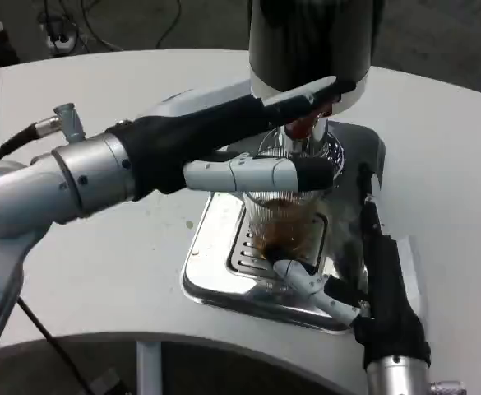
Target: Grasp the cup under the faucet to collect the drink, then remove the cup.
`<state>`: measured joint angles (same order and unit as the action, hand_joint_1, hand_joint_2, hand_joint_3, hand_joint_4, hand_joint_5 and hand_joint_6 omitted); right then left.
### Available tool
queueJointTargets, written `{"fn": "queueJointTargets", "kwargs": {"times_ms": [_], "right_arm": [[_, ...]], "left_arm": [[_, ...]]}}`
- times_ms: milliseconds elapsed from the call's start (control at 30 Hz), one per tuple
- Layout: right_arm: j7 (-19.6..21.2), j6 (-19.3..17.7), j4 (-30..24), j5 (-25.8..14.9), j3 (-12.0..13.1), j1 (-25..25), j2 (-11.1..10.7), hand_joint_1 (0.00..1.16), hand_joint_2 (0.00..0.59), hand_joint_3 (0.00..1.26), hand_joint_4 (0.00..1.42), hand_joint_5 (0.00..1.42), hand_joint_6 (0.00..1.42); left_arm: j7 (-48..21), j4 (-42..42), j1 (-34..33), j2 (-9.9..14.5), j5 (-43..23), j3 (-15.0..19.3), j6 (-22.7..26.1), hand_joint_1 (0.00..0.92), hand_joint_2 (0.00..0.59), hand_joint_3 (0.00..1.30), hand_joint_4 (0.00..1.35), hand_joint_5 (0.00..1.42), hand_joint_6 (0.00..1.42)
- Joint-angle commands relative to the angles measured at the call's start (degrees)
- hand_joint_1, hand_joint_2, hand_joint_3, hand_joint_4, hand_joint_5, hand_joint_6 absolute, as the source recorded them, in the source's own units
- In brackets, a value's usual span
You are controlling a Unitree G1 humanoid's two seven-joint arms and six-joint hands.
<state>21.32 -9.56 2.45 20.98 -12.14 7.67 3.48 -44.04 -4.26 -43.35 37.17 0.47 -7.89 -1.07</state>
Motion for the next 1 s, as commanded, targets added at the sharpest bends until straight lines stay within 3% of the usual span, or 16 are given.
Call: {"fn": "queueJointTargets", "kwargs": {"times_ms": [33, 300, 533, 1000], "right_arm": [[2.0, 0.3, 1.7, 0.9, -1.4, 2.5, 3.6, 0.78, 0.143, 0.0, 0.0, 0.0, 0.1], [2.6, 0.7, 7.0, 2.1, -3.1, 8.9, 2.6, 0.77, 0.15, 0.0, 0.0, 0.0, 0.0], [2.6, -0.2, 12.5, 1.8, -2.2, 13.4, 3.0, 0.76, 0.154, 0.0, 0.0, 0.0, 0.0], [2.7, -3.0, 19.5, 0.9, 0.7, 15.7, 2.2, 0.75, 0.156, 0.0, 0.0, 0.0, 0.0]], "left_arm": [[-2.2, 1.6, 0.9, 0.2, 1.4, -2.0, 0.1, 0.0, 0.052, 0.0, 0.0, 0.02, 0.0], [-2.6, 3.4, 0.1, 0.7, 1.4, -1.6, -1.2, 0.0, 0.052, 0.0, 0.0, 0.02, 0.0], [-2.5, 5.1, -1.0, 0.2, 1.4, -1.3, -2.0, 0.0, 0.052, 0.0, 0.0, 0.02, 0.0], [-2.4, 7.0, -2.0, -0.8, 1.9, -2.2, -2.8, 0.0, 0.054, 0.0, 0.0, 0.02, 0.0]]}}
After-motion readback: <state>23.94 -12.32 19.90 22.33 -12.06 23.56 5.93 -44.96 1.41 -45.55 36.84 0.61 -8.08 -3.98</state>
